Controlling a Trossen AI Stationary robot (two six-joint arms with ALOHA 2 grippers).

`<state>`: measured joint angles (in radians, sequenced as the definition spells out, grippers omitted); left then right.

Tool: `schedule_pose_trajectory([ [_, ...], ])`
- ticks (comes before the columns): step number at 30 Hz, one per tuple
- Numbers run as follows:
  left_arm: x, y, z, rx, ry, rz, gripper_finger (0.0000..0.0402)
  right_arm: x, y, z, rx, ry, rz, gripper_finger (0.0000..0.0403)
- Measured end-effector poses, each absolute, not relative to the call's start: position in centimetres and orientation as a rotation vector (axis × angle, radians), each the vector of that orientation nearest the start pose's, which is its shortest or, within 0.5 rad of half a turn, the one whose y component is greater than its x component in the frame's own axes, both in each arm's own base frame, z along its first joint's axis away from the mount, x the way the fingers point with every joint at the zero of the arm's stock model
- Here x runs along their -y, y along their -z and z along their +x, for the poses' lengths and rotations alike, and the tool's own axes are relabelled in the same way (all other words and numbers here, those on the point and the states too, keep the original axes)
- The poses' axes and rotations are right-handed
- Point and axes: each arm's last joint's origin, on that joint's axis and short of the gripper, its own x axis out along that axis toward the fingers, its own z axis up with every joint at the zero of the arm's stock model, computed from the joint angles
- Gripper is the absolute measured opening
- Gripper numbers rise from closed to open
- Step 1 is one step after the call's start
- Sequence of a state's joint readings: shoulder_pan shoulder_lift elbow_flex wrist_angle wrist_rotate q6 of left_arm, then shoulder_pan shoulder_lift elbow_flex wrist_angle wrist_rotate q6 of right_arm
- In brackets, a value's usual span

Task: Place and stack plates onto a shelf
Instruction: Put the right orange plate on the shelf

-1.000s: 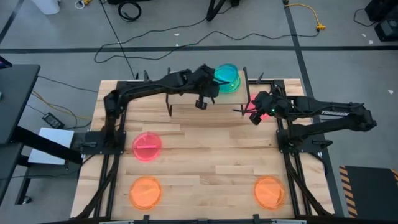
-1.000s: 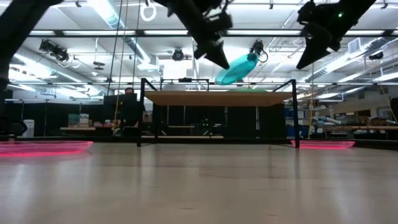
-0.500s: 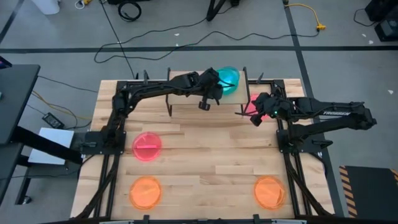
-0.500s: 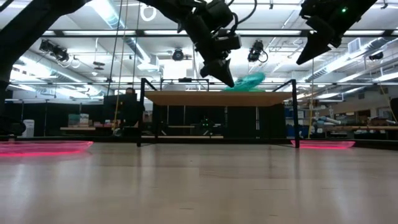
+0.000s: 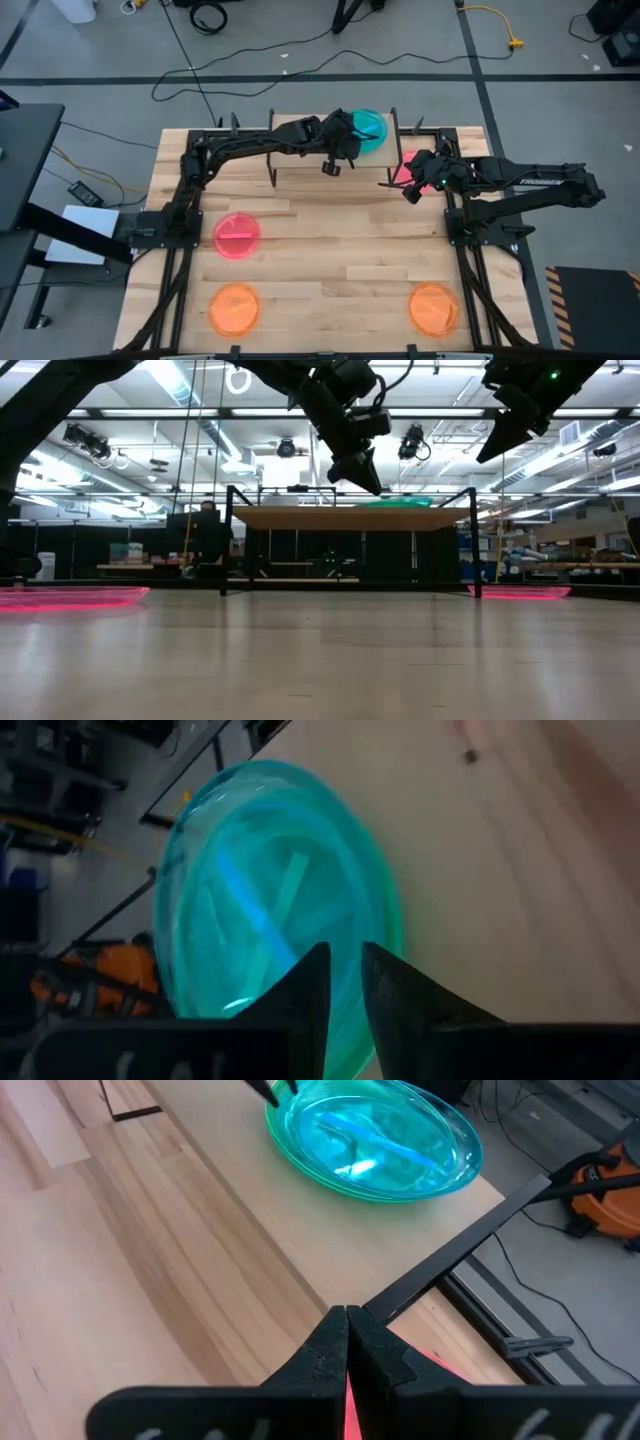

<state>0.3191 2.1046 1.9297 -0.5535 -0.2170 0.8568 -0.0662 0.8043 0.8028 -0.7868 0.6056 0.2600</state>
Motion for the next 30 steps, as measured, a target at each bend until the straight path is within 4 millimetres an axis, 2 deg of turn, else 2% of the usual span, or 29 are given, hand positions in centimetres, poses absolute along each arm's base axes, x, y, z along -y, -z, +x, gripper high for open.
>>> schedule_pose_trajectory([
  [4,-15.3,-29.5,44.5,-0.896,-0.223,0.702,0.0058,2.6,-28.8,14.5,-0.684,0.721,0.027,0.0011],
  [8,-14.6,-31.8,43.7,-0.805,-0.231,0.596,0.0012,2.6,-29.0,14.8,-0.655,0.701,0.028,0.0012],
  [11,-14.1,-33.1,42.7,-0.713,-0.249,0.513,0.0008,2.6,-28.8,15.7,-0.572,0.665,0.02,0.0011],
  [14,-13.3,-33.5,41.3,-0.624,-0.283,0.477,0.0007,2.8,-28.1,16.6,-0.528,0.611,0.021,0.0011],
  [18,-11.5,-32.2,38.6,-0.491,-0.315,0.431,0.0006,3.2,-27.6,17.9,-0.486,0.607,0.001,0.0011],
  [22,-8.6,-30.0,35.4,-0.324,-0.315,0.376,0.0006,3.1,-28.2,18.8,-0.46,0.518,-0.004,0.0011],
  [25,-6.1,-28.0,32.9,-0.215,-0.301,0.34,0.0006,1.9,-27.9,18.8,-0.492,0.416,0.011,0.001],
  [30,-2.3,-24.8,29.0,-0.107,-0.265,0.293,0.0006,-1.0,-26.0,17.7,-0.697,0.333,0.047,0.001],
])
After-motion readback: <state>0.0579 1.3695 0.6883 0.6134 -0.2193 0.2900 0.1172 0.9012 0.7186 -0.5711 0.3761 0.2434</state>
